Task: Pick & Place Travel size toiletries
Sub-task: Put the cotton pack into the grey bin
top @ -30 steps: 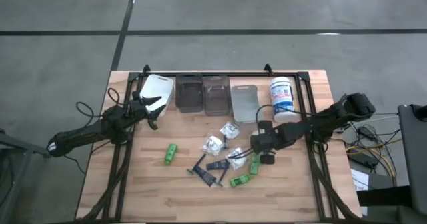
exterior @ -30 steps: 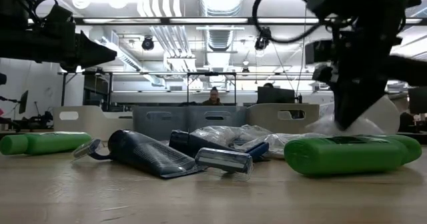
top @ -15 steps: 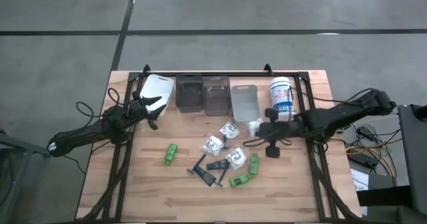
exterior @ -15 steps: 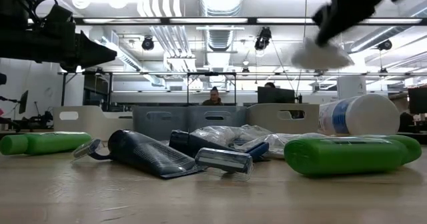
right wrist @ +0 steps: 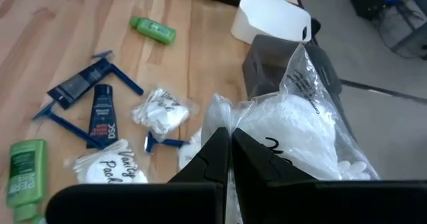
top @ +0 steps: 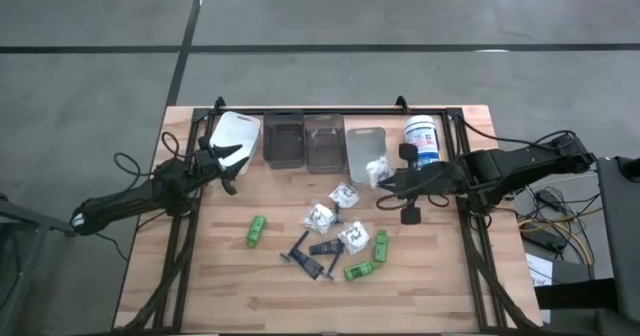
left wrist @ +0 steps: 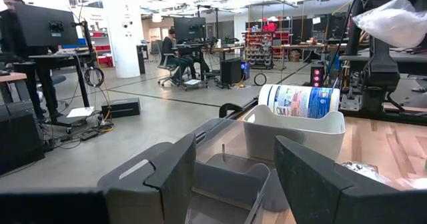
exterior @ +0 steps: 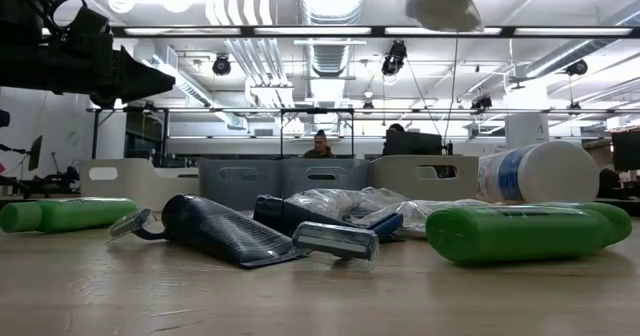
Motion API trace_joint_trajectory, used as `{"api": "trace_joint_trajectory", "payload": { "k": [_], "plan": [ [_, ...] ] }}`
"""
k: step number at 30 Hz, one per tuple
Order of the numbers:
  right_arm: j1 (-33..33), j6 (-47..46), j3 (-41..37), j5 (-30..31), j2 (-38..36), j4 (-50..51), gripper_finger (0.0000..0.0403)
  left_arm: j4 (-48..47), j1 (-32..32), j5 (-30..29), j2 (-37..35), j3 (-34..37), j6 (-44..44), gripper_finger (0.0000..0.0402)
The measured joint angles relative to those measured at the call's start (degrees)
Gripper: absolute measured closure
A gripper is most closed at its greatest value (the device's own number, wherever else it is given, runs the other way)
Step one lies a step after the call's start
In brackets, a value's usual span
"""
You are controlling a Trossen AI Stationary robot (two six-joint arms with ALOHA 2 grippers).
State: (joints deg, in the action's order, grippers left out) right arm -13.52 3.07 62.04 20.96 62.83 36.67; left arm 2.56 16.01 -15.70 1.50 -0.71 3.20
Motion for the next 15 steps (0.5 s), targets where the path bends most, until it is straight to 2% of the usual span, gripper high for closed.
{"api": "trace_joint_trajectory", "payload": {
  "k": [6,15],
  "plan": [
    [4.0,2.9,0.7,0.0,1.5,0.0,0.0394,0.0,0.0,0.0,0.0,0.0,0.0,0.0195],
    [15.7,4.8,-1.1,-0.8,1.9,-0.3,0.0394,0.0,0.0,0.0,0.0,0.0,0.0,0.0195]
  ]
}}
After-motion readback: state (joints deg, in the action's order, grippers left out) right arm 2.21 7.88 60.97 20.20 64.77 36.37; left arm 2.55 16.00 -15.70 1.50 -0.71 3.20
